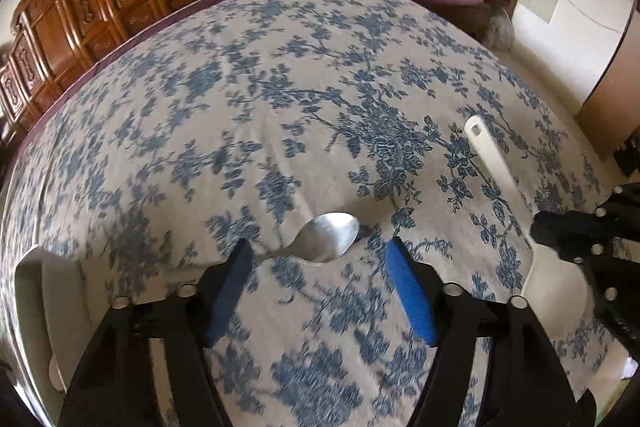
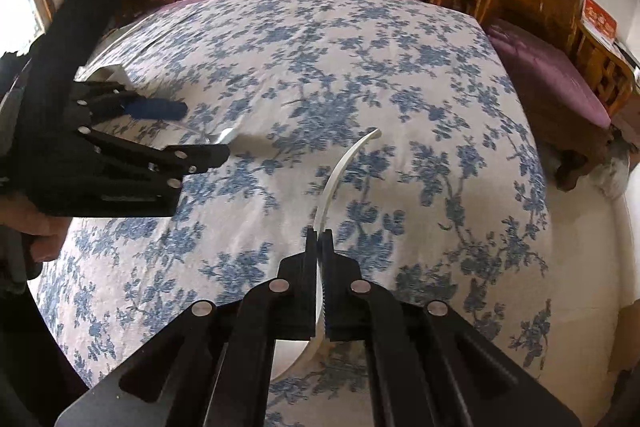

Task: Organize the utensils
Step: 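Grasp the metal spoon with the left tool while the right tool holds the ceramic spoon, then carry the metal spoon into the tray with the left tool and open it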

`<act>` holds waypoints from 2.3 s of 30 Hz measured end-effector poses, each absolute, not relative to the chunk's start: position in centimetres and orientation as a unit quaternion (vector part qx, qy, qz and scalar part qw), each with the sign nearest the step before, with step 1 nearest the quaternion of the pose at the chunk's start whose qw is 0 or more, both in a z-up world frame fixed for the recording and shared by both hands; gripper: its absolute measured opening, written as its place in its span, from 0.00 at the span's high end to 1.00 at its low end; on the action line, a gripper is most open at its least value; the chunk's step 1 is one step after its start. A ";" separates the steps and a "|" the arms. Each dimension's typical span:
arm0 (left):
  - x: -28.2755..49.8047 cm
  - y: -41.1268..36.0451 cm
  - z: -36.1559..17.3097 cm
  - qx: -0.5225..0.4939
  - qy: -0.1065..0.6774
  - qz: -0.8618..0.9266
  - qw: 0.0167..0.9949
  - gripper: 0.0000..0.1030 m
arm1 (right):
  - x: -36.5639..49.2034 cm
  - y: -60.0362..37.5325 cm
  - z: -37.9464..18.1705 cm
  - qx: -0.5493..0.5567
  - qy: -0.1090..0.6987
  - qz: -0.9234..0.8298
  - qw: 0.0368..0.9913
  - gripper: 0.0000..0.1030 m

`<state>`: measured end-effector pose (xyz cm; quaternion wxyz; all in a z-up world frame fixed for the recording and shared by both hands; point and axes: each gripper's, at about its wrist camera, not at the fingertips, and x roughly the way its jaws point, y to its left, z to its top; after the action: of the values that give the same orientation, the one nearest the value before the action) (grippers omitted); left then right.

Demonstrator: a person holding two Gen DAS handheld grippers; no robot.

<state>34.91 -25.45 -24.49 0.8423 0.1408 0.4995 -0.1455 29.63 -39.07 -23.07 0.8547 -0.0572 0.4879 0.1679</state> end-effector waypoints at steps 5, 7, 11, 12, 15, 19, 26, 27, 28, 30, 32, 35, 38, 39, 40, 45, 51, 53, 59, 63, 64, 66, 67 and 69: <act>35.9 -27.4 -25.7 0.180 0.495 -0.134 0.839 0.52 | 29.6 -39.6 -23.2 -0.051 0.488 0.165 0.856 0.97; 36.1 -27.8 -26.0 0.194 0.494 -0.128 0.838 0.59 | 29.6 -39.6 -23.3 -0.050 0.489 0.165 0.855 0.97; 35.9 -27.6 -25.9 0.202 0.496 -0.128 0.835 0.85 | 29.5 -39.4 -23.3 -0.053 0.489 0.166 0.855 0.97; 35.5 -27.4 -25.8 0.204 0.496 -0.130 0.834 0.87 | 29.4 -39.3 -23.3 -0.054 0.489 0.166 0.854 0.97; 34.2 -26.4 -25.1 0.205 0.491 -0.139 0.835 0.92 | 29.3 -38.9 -23.2 -0.060 0.488 0.165 0.855 0.97; 32.2 -24.2 -23.7 0.190 0.482 -0.147 0.843 0.93 | 29.2 -37.9 -23.0 -0.067 0.487 0.166 0.855 0.97; 27.9 -19.5 -22.7 0.158 0.480 -0.152 0.849 0.94 | 29.1 -35.7 -22.9 -0.074 0.488 0.173 0.852 0.97; 27.4 -19.1 -22.7 0.158 0.479 -0.151 0.850 0.94 | 29.1 -35.2 -22.9 -0.076 0.488 0.175 0.852 0.97; 26.9 -18.6 -22.6 0.158 0.474 -0.151 0.853 0.94 | 29.1 -34.8 -22.8 -0.078 0.487 0.176 0.852 0.97; 26.0 -17.9 -22.5 0.161 0.461 -0.157 0.858 0.95 | 29.0 -33.9 -22.8 -0.081 0.487 0.179 0.851 0.97; 25.4 -17.4 -22.0 0.167 0.450 -0.156 0.863 0.96 | 28.9 -32.9 -22.5 -0.087 0.486 0.182 0.850 0.97; 25.3 -16.6 -20.5 0.157 0.440 -0.161 0.869 0.97 | 28.7 -31.7 -21.9 -0.090 0.484 0.187 0.850 0.97; 25.3 -15.9 -18.9 0.148 0.427 -0.160 0.877 0.98 | 28.4 -30.7 -21.4 -0.090 0.482 0.191 0.850 0.97; 25.4 -15.7 -18.5 0.146 0.424 -0.160 0.880 0.98 | 28.3 -30.4 -21.3 -0.091 0.482 0.192 0.850 0.97; 25.5 -15.3 -17.9 0.141 0.419 -0.161 0.882 0.99 | 28.2 -30.0 -21.1 -0.091 0.482 0.194 0.850 0.97; 26.1 -13.3 -15.0 0.114 0.397 -0.154 0.898 0.99 | 27.8 -28.3 -20.4 -0.095 0.478 0.202 0.849 0.97; 26.6 -9.8 -11.7 0.083 0.377 -0.134 0.913 0.99 | 27.4 -26.0 -19.2 -0.103 0.471 0.216 0.849 0.97; 26.7 -8.4 -10.7 0.066 0.373 -0.131 0.916 0.99 | 27.3 -25.2 -18.7 -0.105 0.468 0.221 0.849 0.97; 26.7 -4.8 -8.4 0.028 0.365 -0.125 0.922 0.99 | 27.2 -22.6 -17.2 -0.110 0.457 0.237 0.850 0.97; 26.2 -3.2 -6.9 0.016 0.350 -0.121 0.929 0.99 | 27.1 -20.9 -16.6 -0.117 0.453 0.244 0.849 0.97; 26.1 -2.7 -6.6 0.011 0.348 -0.121 0.930 0.99 | 27.2 -20.5 -16.6 -0.119 0.453 0.246 0.849 0.97; 26.1 -1.7 -6.3 0.003 0.344 -0.118 0.932 0.99 | 27.2 -19.9 -16.5 -0.122 0.453 0.249 0.847 0.97; 26.1 -1.3 -6.3 0.001 0.343 -0.117 0.932 0.99 | 27.2 -19.6 -16.4 -0.122 0.453 0.249 0.847 0.97; 26.5 -0.3 -6.5 -0.008 0.346 -0.116 0.931 0.99 | 27.3 -19.0 -16.3 -0.122 0.452 0.252 0.847 0.97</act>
<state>26.46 -0.31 -6.52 0.9310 -0.0077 0.3462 -0.1157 27.31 -19.02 -16.25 0.8472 -0.1216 0.4518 0.2516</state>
